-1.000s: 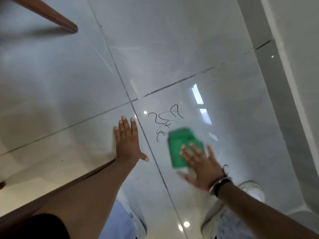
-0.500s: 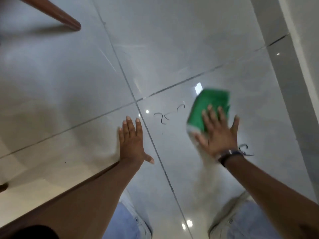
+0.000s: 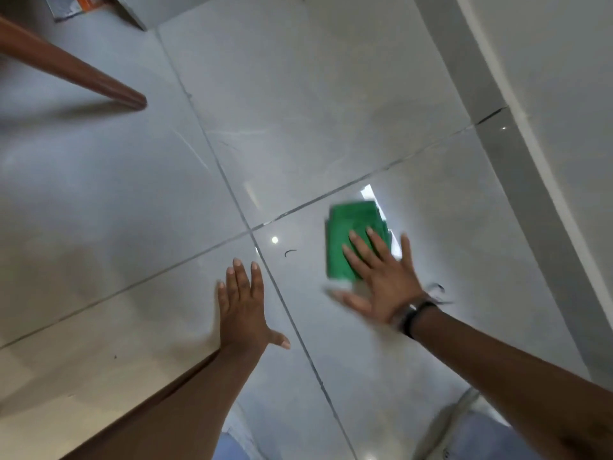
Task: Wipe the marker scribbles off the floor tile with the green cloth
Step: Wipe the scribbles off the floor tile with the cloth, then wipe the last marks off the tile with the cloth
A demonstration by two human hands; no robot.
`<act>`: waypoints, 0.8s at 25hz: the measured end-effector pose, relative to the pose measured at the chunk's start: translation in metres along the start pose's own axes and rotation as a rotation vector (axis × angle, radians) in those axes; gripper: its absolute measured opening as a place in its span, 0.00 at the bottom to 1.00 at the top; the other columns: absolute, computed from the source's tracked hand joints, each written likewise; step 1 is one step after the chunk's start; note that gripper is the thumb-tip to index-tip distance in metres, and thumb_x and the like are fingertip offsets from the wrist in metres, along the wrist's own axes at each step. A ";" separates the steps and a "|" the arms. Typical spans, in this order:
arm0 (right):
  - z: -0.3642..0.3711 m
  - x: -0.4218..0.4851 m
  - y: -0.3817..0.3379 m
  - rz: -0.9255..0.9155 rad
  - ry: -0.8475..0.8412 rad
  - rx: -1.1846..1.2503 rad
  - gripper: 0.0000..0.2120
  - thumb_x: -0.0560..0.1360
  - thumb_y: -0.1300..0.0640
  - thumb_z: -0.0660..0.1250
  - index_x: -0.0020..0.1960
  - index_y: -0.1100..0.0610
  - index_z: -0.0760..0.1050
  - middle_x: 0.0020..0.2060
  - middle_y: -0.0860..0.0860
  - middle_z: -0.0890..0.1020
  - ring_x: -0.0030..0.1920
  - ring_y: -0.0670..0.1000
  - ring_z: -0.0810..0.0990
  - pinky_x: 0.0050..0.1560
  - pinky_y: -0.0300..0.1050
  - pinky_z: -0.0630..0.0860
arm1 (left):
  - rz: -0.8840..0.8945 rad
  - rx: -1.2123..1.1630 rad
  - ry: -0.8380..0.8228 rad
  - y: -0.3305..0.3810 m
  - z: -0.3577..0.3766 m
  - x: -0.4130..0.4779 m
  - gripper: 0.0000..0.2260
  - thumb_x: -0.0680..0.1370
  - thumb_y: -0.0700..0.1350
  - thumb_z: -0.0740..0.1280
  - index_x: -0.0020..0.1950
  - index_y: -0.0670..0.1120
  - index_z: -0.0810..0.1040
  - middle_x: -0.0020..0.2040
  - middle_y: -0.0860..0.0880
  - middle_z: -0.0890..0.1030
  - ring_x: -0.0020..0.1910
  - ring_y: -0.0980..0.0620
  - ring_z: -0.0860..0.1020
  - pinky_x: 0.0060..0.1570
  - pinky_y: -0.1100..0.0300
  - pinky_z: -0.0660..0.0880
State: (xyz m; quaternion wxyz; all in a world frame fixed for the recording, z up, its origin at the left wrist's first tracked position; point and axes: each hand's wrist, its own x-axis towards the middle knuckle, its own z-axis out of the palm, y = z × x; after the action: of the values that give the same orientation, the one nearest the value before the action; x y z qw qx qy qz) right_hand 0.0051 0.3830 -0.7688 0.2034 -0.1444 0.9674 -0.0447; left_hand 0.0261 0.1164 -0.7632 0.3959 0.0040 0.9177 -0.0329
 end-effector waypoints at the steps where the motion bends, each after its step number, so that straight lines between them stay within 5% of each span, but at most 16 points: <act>1: -0.008 0.027 -0.027 0.074 -0.003 0.071 0.41 0.72 0.25 0.45 0.75 0.49 0.62 0.78 0.49 0.61 0.79 0.57 0.55 0.71 0.64 0.27 | 0.002 -0.012 -0.016 0.001 -0.001 0.000 0.74 0.50 0.73 0.74 0.77 0.43 0.31 0.78 0.35 0.34 0.78 0.37 0.35 0.76 0.41 0.38; 4: 0.000 0.041 -0.078 -0.161 -0.070 0.092 0.38 0.74 0.30 0.53 0.76 0.52 0.62 0.78 0.52 0.62 0.79 0.58 0.52 0.74 0.68 0.35 | -0.010 -0.019 -0.002 0.002 -0.006 -0.002 0.74 0.50 0.73 0.74 0.77 0.43 0.31 0.78 0.36 0.33 0.78 0.38 0.35 0.76 0.41 0.38; 8: 0.018 -0.043 -0.008 -0.593 -0.084 -0.025 0.31 0.76 0.35 0.56 0.72 0.53 0.70 0.74 0.51 0.71 0.77 0.58 0.62 0.75 0.70 0.50 | 0.003 -0.002 -0.003 -0.001 0.002 -0.002 0.74 0.49 0.76 0.71 0.76 0.43 0.30 0.78 0.36 0.34 0.78 0.38 0.36 0.77 0.41 0.41; 10: 0.014 -0.042 0.026 -0.472 -0.011 -0.065 0.30 0.75 0.35 0.57 0.71 0.51 0.71 0.73 0.51 0.72 0.75 0.58 0.65 0.75 0.70 0.48 | 0.009 0.025 0.010 -0.002 0.002 -0.002 0.74 0.49 0.76 0.71 0.76 0.42 0.30 0.78 0.35 0.35 0.78 0.37 0.37 0.77 0.41 0.42; 13: 0.002 0.019 -0.010 0.002 0.031 0.007 0.36 0.74 0.31 0.51 0.75 0.49 0.62 0.77 0.51 0.63 0.78 0.58 0.58 0.72 0.66 0.32 | 0.017 0.019 0.005 -0.002 0.000 -0.001 0.74 0.49 0.75 0.73 0.77 0.42 0.32 0.79 0.35 0.36 0.78 0.37 0.38 0.77 0.41 0.41; 15: -0.004 0.038 -0.053 0.043 0.007 0.073 0.36 0.75 0.33 0.52 0.77 0.50 0.59 0.79 0.51 0.59 0.79 0.59 0.53 0.70 0.64 0.25 | 0.004 0.021 -0.012 0.002 -0.005 -0.006 0.74 0.50 0.71 0.76 0.77 0.42 0.33 0.78 0.35 0.36 0.78 0.37 0.38 0.76 0.42 0.39; 17: 0.005 0.011 -0.057 -0.165 -0.029 -0.062 0.30 0.76 0.42 0.58 0.75 0.52 0.64 0.77 0.53 0.64 0.77 0.61 0.59 0.72 0.72 0.41 | -0.020 0.151 -0.064 0.004 -0.015 -0.007 0.71 0.55 0.65 0.80 0.77 0.41 0.32 0.78 0.34 0.35 0.78 0.36 0.39 0.76 0.42 0.38; 20: 0.015 -0.077 -0.001 -0.289 -0.030 -0.243 0.21 0.75 0.57 0.57 0.64 0.56 0.78 0.65 0.55 0.80 0.64 0.63 0.79 0.59 0.73 0.72 | -0.035 0.421 -0.208 0.008 -0.041 -0.012 0.66 0.61 0.57 0.81 0.77 0.40 0.33 0.79 0.33 0.38 0.79 0.35 0.41 0.75 0.42 0.37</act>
State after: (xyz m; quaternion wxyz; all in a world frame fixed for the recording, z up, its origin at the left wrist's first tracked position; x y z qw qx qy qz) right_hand 0.0783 0.4042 -0.7530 0.1904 -0.3059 0.9317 0.0461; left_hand 0.0044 0.1274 -0.7271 0.4780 0.0671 0.8449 -0.2307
